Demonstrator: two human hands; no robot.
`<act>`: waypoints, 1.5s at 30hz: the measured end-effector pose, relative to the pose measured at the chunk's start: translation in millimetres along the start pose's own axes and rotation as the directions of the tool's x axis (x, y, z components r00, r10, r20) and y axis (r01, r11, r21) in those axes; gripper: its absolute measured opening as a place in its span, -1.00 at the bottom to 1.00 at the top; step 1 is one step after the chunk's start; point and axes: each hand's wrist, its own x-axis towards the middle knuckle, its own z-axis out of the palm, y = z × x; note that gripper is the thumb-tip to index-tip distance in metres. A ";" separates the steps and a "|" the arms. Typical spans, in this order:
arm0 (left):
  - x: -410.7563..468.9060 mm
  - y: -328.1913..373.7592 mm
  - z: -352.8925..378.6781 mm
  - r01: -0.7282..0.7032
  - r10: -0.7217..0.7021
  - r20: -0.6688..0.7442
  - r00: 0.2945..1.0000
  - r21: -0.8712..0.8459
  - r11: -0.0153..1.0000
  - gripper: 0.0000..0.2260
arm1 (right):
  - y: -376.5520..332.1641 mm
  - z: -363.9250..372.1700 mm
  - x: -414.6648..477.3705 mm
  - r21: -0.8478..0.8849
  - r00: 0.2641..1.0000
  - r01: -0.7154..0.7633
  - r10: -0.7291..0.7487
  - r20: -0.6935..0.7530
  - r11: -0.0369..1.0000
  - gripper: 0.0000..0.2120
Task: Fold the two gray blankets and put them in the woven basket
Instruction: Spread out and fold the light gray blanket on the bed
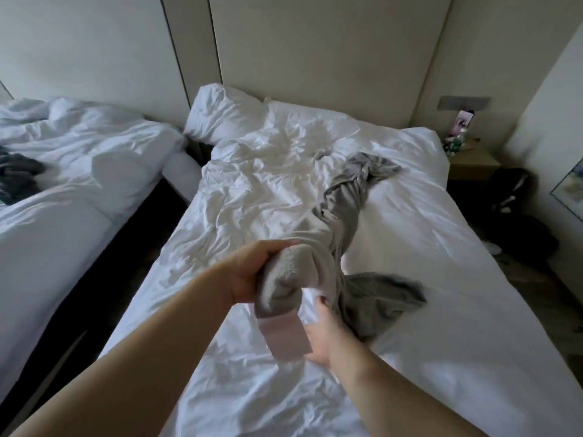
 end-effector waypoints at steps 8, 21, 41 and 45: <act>-34.3 13.6 -25.1 -0.134 0.058 -0.495 0.867 -0.118 0.984 -0.86 | -105.9 -34.1 -49.8 0.593 0.892 0.421 -0.433 -0.133 0.686 -0.76; 31.0 -78.6 -63.7 0.015 -0.218 -0.616 0.757 -0.317 0.948 -0.87 | -133.5 -159.8 -102.9 0.497 0.831 0.553 -0.484 -0.274 0.669 -0.53; 86.4 -124.2 -134.3 0.728 -0.217 -0.734 0.644 0.675 -0.125 -0.63 | -117.3 -279.7 -38.2 -0.191 0.676 -0.141 -0.047 -0.735 0.971 -0.80; 131.6 -83.5 -150.9 0.724 0.125 -0.759 0.639 0.648 0.235 -0.73 | -202.1 -275.5 -19.7 -0.277 0.484 0.183 -0.332 -0.810 0.943 -0.84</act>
